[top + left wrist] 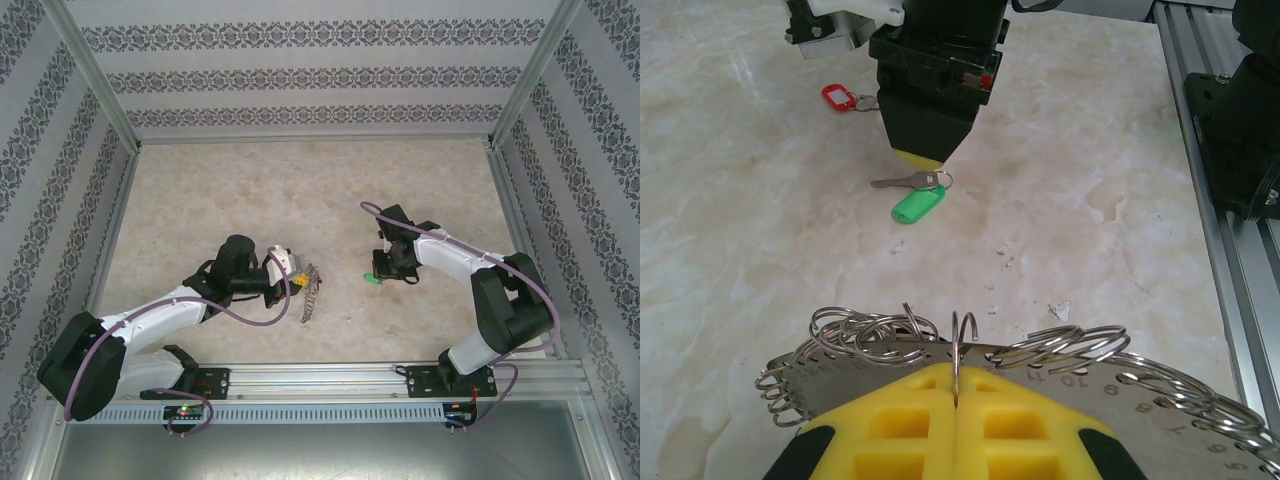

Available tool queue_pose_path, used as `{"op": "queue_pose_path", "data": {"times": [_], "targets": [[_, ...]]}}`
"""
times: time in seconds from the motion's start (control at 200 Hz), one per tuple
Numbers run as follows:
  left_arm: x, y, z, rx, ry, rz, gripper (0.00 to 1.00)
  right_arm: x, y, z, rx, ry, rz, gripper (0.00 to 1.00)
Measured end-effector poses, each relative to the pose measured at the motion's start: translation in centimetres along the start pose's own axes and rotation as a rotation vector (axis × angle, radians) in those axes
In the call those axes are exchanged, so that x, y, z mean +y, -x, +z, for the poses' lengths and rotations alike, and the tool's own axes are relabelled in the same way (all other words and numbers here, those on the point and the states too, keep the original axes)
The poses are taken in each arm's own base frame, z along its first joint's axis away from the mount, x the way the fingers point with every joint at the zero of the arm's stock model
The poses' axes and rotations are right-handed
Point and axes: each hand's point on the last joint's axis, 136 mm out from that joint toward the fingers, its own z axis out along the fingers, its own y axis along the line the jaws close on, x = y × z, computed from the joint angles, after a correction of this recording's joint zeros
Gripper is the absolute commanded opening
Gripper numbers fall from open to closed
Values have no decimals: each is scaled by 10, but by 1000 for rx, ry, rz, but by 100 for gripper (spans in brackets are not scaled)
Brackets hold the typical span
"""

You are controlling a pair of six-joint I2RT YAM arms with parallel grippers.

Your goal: Put the keys on the keyring

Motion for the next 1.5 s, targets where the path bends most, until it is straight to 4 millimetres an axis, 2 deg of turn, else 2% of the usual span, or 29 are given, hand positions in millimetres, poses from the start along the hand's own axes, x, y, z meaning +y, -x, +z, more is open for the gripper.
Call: {"op": "queue_pose_path", "data": {"times": [0.27,0.649,0.959,1.499], "targets": [[-2,0,0,-1,-12,3,0,-5,-8,7,14,-3,86,28],[-3,-1,0,3,-15,-1,0,-3,-9,10,10,8,112,15],[-3,-1,0,4,-15,-2,0,-2,-10,10,13,8,105,20],[-4,-2,0,7,-20,-5,0,1,-12,10,18,16,94,14]]}}
